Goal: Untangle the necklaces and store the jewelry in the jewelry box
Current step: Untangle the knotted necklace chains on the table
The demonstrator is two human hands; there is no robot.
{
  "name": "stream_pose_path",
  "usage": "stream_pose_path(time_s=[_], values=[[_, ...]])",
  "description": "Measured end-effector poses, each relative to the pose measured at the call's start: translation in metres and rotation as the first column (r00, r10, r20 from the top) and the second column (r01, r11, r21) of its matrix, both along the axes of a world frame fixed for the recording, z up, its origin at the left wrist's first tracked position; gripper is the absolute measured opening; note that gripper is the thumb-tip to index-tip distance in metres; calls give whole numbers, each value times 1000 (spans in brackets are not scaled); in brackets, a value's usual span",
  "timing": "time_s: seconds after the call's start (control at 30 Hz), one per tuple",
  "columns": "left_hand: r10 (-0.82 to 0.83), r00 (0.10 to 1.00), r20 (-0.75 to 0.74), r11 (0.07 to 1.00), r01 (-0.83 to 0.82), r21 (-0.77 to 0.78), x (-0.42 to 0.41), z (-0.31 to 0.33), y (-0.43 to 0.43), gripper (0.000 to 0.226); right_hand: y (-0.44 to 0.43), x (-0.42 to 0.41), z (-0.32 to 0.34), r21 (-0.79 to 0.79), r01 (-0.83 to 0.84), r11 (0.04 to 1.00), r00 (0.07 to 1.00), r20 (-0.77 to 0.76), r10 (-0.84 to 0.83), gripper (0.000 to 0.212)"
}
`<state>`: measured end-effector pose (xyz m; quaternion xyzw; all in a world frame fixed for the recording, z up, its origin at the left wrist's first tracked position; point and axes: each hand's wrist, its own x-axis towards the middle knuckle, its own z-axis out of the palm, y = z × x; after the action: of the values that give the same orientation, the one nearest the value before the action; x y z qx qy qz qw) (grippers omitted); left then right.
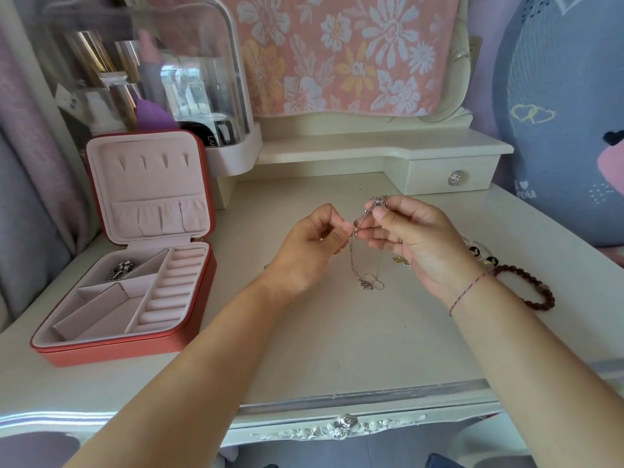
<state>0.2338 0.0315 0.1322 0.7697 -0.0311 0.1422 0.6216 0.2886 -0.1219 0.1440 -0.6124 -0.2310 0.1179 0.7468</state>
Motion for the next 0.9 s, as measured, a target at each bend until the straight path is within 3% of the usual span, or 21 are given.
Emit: stream_pose_path(time_s=[0.33, 0.6, 0.77, 0.9], values=[[-27, 997, -69, 985, 15, -174, 0, 3, 3, 15, 3, 1, -2, 13, -16, 1000, 1000, -25, 16, 18], [-122, 982, -141, 930, 63, -363, -2, 9, 3, 43, 2, 1, 1, 159, -59, 986, 990, -121, 78, 22], [-97, 988, -122, 747, -9, -665, -2, 16, 14, 45, -4, 5, 5, 313, -69, 947, 966, -216, 142, 26], [-13, 996, -93, 631, -64, -773, -4, 18, 27, 43, -7, 8, 6, 370, -36, 928, 962, -240, 133, 26]])
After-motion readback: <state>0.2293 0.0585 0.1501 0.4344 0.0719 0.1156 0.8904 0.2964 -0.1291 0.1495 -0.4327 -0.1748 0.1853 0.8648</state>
